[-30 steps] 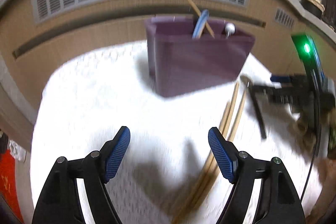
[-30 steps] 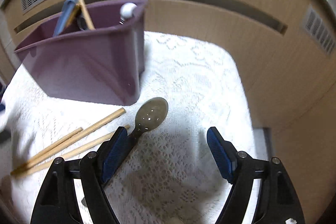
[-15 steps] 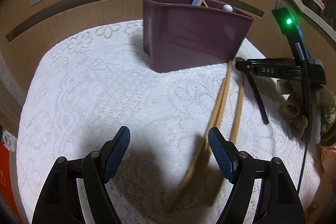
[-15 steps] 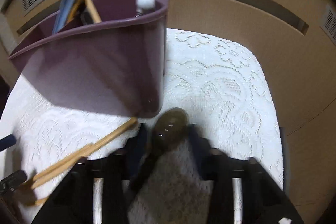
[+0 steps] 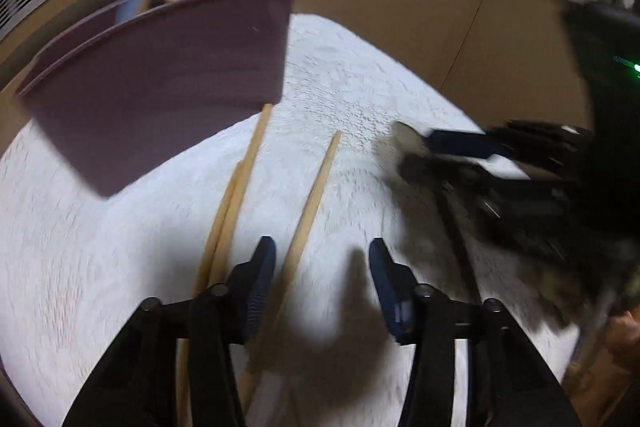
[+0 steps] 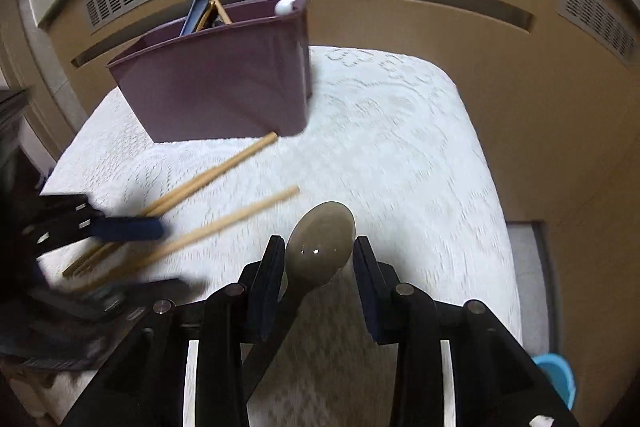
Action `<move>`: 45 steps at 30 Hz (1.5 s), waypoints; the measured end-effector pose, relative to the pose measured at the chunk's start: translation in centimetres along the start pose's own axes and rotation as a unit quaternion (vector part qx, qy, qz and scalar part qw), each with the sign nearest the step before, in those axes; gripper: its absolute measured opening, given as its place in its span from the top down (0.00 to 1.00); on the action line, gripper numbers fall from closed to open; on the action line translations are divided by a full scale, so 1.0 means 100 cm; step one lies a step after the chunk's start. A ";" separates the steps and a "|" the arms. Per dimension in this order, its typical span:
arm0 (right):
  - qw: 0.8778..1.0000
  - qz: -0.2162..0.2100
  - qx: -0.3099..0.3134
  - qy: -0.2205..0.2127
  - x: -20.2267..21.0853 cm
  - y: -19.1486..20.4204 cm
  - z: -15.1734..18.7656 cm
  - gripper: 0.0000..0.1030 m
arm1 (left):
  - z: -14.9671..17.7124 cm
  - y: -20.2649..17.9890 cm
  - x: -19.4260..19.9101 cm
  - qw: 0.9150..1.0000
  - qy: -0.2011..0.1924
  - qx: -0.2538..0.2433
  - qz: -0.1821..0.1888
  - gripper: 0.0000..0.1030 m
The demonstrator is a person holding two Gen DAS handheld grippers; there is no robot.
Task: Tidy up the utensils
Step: 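Reach the left tool to a loose wooden chopstick while the right tool holds the spoon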
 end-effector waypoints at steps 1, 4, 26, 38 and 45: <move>1.000 -0.002 -0.005 -0.003 0.003 -0.004 0.004 0.68 | -0.005 0.000 -0.004 1.000 0.008 -0.002 -0.005 0.58; 1.000 -0.001 -0.008 -0.021 0.010 -0.009 0.016 0.68 | -0.022 -0.003 -0.016 0.999 0.031 -0.007 -0.016 0.64; 0.998 -0.025 -0.045 -0.036 0.053 -0.027 0.057 0.68 | -0.045 -0.013 -0.026 0.995 0.085 0.020 -0.051 0.77; 0.999 -0.017 -0.024 -0.023 0.053 -0.012 0.062 0.68 | 0.065 -0.009 0.086 0.986 -0.066 0.146 -0.051 0.89; 1.000 -0.025 -0.010 -0.006 0.048 0.008 0.067 0.68 | 0.085 -0.005 0.125 0.977 -0.110 0.171 -0.062 0.89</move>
Point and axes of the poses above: each gripper's, at about its wrist camera, not at the fingertips, and x roughly against the way its jaws point, y to its left, z to its underside, the point moved 1 cm from there along -x, roughly the way its jaws point, and after that the axes turned 15 degrees about -x, right-handed, at the moved point
